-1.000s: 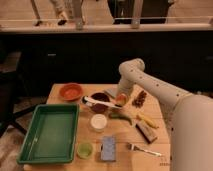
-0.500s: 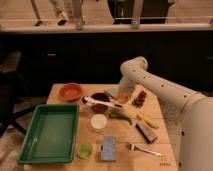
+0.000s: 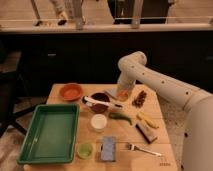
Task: Place apple in plastic cup
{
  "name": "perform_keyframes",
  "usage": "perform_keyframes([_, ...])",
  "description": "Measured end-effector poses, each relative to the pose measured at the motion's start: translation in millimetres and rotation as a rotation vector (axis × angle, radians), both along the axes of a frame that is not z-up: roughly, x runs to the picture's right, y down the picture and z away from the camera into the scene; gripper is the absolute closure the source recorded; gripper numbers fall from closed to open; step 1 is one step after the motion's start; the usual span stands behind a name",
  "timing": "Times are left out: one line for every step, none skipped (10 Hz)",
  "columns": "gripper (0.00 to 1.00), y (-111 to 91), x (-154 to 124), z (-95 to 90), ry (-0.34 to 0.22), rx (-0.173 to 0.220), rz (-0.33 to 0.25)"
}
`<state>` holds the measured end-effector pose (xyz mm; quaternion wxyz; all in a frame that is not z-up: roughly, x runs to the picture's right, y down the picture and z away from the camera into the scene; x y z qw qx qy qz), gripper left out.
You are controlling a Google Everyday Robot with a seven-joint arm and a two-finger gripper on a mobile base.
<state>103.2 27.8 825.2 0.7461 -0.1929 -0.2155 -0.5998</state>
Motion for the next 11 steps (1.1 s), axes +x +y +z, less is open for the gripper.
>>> perform_keyframes([0.78,0,-5,-9.1,-0.010,-0.001,-0.015])
perform_keyframes([0.78,0,-11,-19.2,-0.019,-0.003,-0.027])
perform_keyframes([0.78,2,-25,-34.4,-0.032,-0.016,-0.039])
perform_keyframes([0.78,6,-33,-41.8,-0.036,-0.034,-0.039])
perform_keyframes([0.78,9,-40,-45.8,-0.037,-0.056,-0.037])
perform_keyframes([0.78,13,-45,-50.8,-0.033,-0.083,-0.033])
perform_keyframes([0.78,16,-48,-56.0,-0.028,-0.100,-0.025])
perform_keyframes([0.78,21,-50,-62.0,-0.023,-0.114,-0.020])
perform_keyframes([0.78,23,-56,-68.0,-0.025,-0.119,-0.018])
perform_keyframes([0.78,26,-62,-76.0,-0.034,-0.120,-0.019])
perform_keyframes([0.78,26,-62,-76.4,-0.033,-0.119,-0.018])
